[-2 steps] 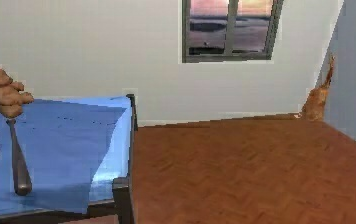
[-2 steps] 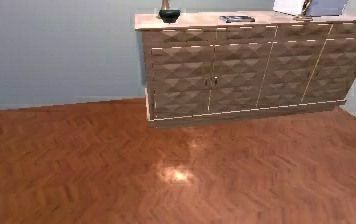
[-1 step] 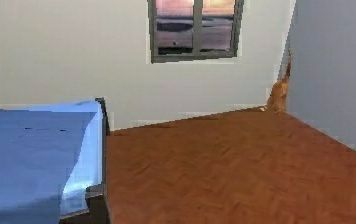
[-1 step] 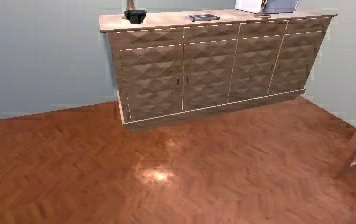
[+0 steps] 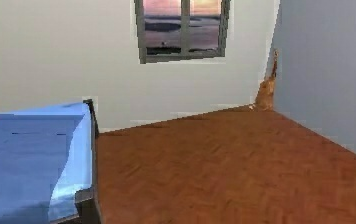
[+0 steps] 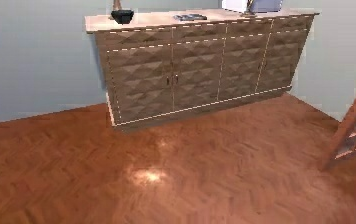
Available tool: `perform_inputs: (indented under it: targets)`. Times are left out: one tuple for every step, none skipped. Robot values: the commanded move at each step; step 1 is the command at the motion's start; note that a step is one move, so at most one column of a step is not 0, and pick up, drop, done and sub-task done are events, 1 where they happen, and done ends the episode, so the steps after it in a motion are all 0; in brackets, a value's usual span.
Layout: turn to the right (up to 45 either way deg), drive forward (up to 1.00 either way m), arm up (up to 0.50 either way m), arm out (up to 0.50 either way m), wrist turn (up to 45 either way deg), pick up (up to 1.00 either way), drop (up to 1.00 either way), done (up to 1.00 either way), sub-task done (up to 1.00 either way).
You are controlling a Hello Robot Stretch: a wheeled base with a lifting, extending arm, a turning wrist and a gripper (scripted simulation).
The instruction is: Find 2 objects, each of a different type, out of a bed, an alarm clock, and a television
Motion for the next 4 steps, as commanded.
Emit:
perform_inputs:
  targets:
    - [0.0, 0.25, 0.00, 0.00, 0.0, 0.00, 0.00, 0.00, 0.00]
    - [-45.0, 0.00, 0.00, 0.00, 0.0, 0.00, 0.00, 0.00, 0.00]
    - [-21.0, 0.00, 0.00, 0.00, 0.0, 0.00, 0.00, 0.00, 0.00]
    - [0.0, 0.00, 0.00, 0.00, 0.0, 0.00, 0.00, 1.00, 0.00]
